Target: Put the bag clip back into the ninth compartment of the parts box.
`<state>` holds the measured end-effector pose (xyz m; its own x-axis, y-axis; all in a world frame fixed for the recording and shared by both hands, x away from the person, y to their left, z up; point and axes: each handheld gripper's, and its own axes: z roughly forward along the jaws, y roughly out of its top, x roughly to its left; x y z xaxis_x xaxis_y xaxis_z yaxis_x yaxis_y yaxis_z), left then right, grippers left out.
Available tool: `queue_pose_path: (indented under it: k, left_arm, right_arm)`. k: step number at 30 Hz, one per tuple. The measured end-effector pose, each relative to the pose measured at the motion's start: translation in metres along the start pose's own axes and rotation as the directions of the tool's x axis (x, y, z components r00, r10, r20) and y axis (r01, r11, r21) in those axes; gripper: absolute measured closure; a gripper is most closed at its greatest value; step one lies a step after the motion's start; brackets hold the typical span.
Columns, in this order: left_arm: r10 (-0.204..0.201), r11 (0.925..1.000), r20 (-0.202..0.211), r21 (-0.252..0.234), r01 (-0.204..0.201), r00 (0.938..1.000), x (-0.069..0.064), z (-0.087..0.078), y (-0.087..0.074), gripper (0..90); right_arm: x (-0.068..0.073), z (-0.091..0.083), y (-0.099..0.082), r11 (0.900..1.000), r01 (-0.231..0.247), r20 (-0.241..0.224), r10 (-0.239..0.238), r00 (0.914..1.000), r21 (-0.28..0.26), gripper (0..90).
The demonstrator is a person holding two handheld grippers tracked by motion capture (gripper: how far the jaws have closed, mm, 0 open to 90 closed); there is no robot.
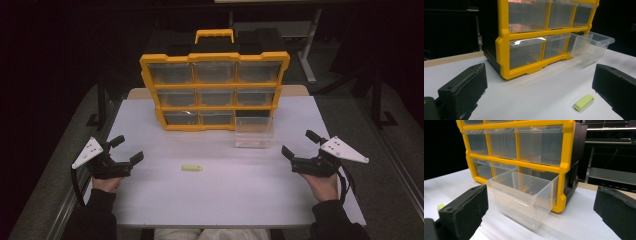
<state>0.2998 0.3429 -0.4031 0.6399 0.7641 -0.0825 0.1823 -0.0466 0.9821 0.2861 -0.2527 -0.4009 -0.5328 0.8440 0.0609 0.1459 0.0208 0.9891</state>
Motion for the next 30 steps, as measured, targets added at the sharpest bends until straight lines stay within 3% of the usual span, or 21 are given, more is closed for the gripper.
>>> queue_pose_path:
  k: [18, 23, 30]
  left_arm:
    - [-0.008, 0.9999, -0.008, 0.013, 0.009, 0.9999, 0.0, 0.003, -0.002, 0.0]
    - [-0.006, 0.9996, -0.002, 0.027, 0.006, 1.0, -0.001, 0.005, -0.003, 0.0]
    - [-0.009, 0.9997, -0.009, 0.021, 0.009, 0.9999, 0.0, 0.003, -0.002, 0.0]
  right_arm:
    - [0.002, 0.003, -0.001, 0.9996, -0.015, -0.017, 0.015, 0.9997, 0.023, 0.0]
    - [0.002, 0.006, -0.003, 0.9983, -0.04, -0.018, 0.041, 0.999, 0.041, 0.0]
    - [0.007, 0.01, -0.002, 0.9966, -0.018, -0.042, 0.021, 0.9989, 0.081, 0.0]
